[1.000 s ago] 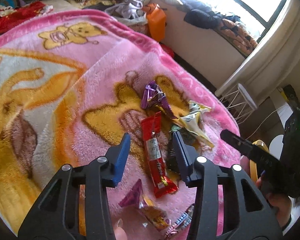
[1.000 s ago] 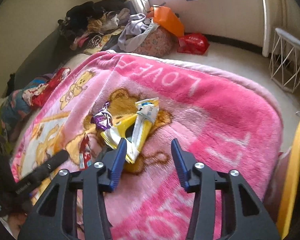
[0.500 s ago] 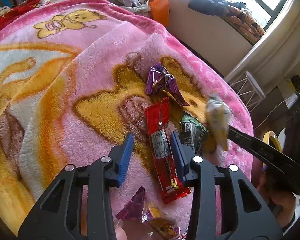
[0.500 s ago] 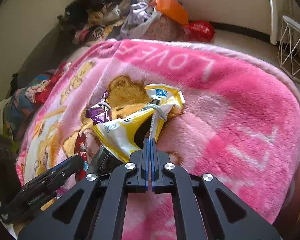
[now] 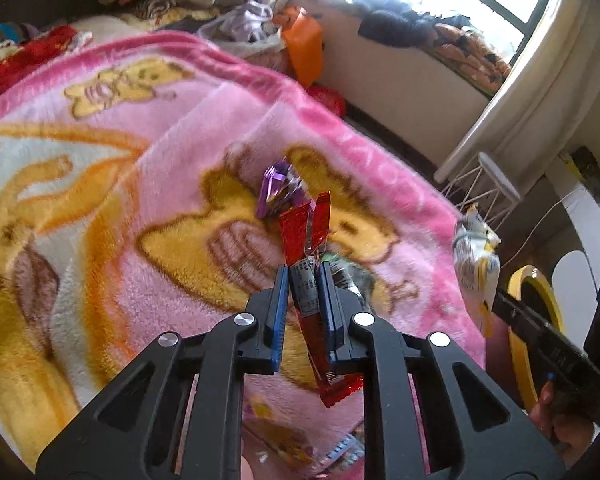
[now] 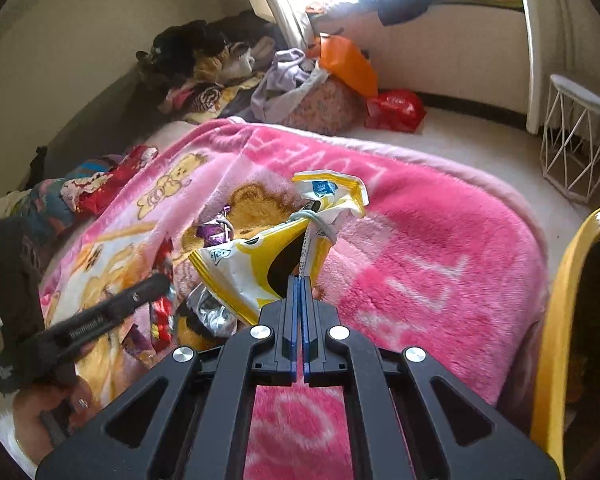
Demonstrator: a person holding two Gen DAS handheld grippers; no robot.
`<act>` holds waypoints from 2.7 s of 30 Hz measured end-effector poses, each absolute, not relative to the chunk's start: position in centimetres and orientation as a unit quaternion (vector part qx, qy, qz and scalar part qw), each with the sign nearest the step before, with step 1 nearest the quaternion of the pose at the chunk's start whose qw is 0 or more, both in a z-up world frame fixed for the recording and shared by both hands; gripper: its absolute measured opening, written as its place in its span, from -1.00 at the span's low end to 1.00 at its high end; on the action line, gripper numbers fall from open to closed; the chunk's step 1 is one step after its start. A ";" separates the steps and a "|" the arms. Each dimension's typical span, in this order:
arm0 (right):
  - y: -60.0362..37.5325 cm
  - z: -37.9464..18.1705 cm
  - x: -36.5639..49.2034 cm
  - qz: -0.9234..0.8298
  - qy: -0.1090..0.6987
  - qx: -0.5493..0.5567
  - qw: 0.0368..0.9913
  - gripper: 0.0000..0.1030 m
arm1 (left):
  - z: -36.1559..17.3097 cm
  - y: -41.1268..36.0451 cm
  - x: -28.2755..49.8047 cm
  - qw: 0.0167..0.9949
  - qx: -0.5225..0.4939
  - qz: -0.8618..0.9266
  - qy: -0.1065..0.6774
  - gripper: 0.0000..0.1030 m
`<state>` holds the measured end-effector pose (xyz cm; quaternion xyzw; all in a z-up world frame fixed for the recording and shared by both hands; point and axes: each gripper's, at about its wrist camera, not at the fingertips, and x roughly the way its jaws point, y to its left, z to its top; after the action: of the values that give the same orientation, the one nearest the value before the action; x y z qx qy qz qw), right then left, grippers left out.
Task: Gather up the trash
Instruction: 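Grasp the red candy wrapper with the left tool while the right tool grasps the yellow snack bag, then carry the red wrapper and yellow snack bag over the yellow bin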
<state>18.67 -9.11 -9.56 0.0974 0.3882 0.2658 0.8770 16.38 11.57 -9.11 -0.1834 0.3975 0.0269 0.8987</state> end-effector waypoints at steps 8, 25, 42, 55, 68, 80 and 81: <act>-11.6 -7.4 16.6 0.264 0.362 0.097 0.889 -0.97 | -5.4 9.2 15.4 0.914 -0.183 -0.004 0.361 -0.79; -18.5 -4.4 13.0 0.224 0.318 0.102 0.916 -0.97 | -2.0 1.9 15.2 0.929 -0.141 -0.070 0.335 -0.79; -26.0 -5.1 10.9 0.166 0.311 0.141 0.925 -0.97 | -1.6 -4.1 15.0 0.927 -0.117 -0.126 0.333 -0.79; -30.3 -6.2 10.3 0.115 0.313 0.159 0.929 -0.97 | -1.7 -8.2 15.2 0.923 -0.094 -0.163 0.336 -0.79; -33.9 -7.6 10.2 0.069 0.316 0.165 0.932 -0.97 | -2.3 -11.8 15.5 0.917 -0.065 -0.188 0.345 -0.79; -36.4 -9.0 10.7 0.040 0.333 0.180 0.925 -0.97 | -3.8 -15.2 16.3 0.908 -0.043 -0.211 0.360 -0.79; -36.5 -9.1 10.7 0.039 0.334 0.181 0.924 -0.97 | -4.0 -15.4 16.3 0.907 -0.042 -0.213 0.361 -0.79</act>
<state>10.65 -36.49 -9.11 0.1813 0.3343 0.0392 0.9240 16.32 -15.39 -3.95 -0.0423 0.3610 -0.2126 0.9070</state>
